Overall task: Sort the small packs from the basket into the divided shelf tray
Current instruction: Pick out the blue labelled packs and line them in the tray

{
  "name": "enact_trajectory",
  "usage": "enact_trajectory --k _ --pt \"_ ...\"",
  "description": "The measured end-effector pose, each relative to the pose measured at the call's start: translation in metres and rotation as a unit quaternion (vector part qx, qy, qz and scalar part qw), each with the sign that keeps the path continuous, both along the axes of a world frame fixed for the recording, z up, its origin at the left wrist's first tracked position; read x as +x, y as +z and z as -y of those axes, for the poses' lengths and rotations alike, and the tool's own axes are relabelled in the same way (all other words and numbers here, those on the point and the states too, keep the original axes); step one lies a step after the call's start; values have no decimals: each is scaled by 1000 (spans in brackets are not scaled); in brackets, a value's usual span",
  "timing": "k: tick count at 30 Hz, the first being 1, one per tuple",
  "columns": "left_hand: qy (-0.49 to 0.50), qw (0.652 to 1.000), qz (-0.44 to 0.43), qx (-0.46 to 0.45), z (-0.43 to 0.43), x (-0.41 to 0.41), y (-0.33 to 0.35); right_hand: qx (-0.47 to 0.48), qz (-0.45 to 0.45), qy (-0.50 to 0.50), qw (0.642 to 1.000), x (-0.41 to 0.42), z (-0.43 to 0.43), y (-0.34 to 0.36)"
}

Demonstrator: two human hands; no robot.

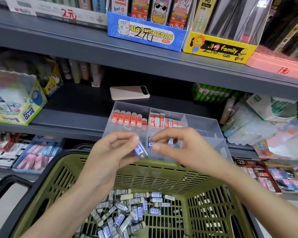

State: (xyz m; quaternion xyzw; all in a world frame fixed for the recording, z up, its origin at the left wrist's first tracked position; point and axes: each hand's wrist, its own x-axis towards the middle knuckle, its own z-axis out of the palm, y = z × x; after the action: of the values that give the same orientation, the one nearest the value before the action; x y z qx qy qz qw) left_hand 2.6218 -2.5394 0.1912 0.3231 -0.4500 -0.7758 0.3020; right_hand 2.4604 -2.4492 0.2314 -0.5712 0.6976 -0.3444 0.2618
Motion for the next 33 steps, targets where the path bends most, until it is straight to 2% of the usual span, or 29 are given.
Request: enact_trajectory --k 6,9,11,13,15,18,21,27,30,33 --pt "7 998 -15 -56 1 -8 3 23 129 -19 991 24 11 -3" --pt "-10 990 47 -135 8 -5 2 33 190 -22 981 11 12 0" --pt "12 966 109 -236 13 2 -1 53 200 -89 974 -7 16 0" --pt "49 925 171 -334 18 9 -5 106 158 -137 972 -21 21 -5" --pt "68 886 221 -402 21 17 -13 172 87 -122 974 -26 28 -15" --pt "73 839 274 -464 23 25 -26 233 13 -90 968 -28 38 -31" --pt "69 806 300 -506 24 31 -32 254 -27 -77 964 -31 42 -43" --pt "31 780 317 -538 22 33 -35 245 -52 -52 967 -33 42 -52" --pt "31 780 318 -539 22 34 -35 218 -40 -62 973 -32 35 -45" --pt "38 781 320 -535 20 38 -34 149 -105 -72 981 -26 24 -33"
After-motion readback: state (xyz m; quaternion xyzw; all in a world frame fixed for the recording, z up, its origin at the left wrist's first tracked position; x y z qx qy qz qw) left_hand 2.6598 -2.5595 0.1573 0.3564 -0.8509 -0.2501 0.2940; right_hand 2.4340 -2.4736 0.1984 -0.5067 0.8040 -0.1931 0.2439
